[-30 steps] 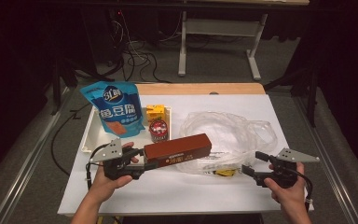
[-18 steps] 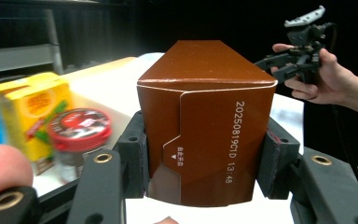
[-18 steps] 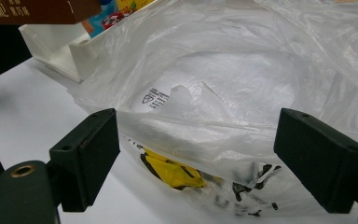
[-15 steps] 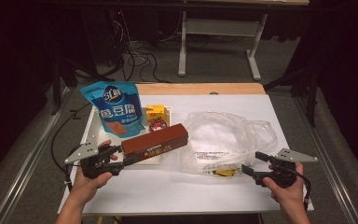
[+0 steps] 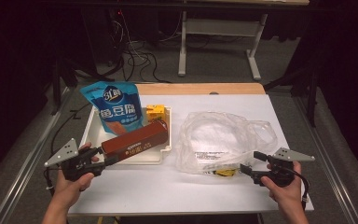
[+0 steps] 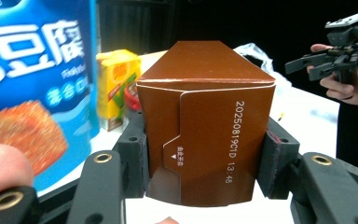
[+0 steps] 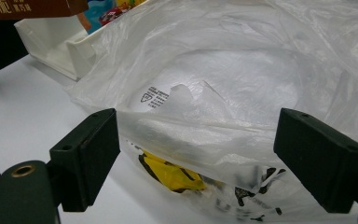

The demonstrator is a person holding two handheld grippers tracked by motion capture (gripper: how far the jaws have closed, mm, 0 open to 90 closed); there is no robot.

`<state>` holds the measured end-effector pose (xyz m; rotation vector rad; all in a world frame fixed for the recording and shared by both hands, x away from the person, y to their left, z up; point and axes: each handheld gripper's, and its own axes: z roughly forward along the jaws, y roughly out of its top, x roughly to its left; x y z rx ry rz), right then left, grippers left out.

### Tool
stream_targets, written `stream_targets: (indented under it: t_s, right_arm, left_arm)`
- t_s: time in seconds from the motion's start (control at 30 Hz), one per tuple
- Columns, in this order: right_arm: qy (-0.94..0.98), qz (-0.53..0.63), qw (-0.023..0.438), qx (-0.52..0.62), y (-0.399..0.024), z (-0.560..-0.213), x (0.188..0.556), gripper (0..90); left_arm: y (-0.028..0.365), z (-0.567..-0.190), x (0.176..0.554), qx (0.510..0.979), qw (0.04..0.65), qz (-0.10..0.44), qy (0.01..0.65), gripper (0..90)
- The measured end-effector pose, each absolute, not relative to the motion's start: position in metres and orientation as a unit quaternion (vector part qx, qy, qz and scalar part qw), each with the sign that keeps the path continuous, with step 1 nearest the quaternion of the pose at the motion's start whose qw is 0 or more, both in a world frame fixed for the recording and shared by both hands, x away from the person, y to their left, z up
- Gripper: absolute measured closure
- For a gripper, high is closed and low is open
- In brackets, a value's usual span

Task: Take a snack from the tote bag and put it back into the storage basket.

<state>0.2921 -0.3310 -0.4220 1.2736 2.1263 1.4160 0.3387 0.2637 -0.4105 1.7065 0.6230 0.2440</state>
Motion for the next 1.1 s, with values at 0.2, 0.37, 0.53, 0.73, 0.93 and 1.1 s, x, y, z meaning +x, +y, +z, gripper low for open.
stream_targets:
  t_s: [0.2,0.37,0.53,0.73,0.93,1.1]
  right_arm:
    - [0.738,0.49,0.14,0.443,-0.329,-0.423,0.294,14.7]
    - [0.739,0.49,0.14,0.441,-0.328,-0.424,0.294,14.7]
    - [0.74,0.489,0.14,0.44,-0.329,-0.425,0.295,14.9]
    - [0.741,0.487,0.14,0.441,-0.328,-0.426,0.295,14.9]
    - [0.74,0.486,0.138,0.444,-0.329,-0.428,0.296,15.0]
    - [0.74,0.487,0.137,0.444,-0.329,-0.428,0.295,15.1]
  left_arm:
    - [0.269,-0.423,0.342,0.747,0.594,0.098,0.281,47.4]
    - [0.271,-0.437,0.348,0.754,0.581,0.084,0.296,47.4]
    - [0.27,-0.441,0.349,0.76,0.575,0.078,0.292,47.3]
    - [0.27,-0.448,0.351,0.773,0.561,0.067,0.288,47.2]
    - [0.275,-0.462,0.356,0.776,0.553,0.052,0.3,46.0]
    - [0.269,-0.461,0.352,0.79,0.531,0.072,0.298,41.8]
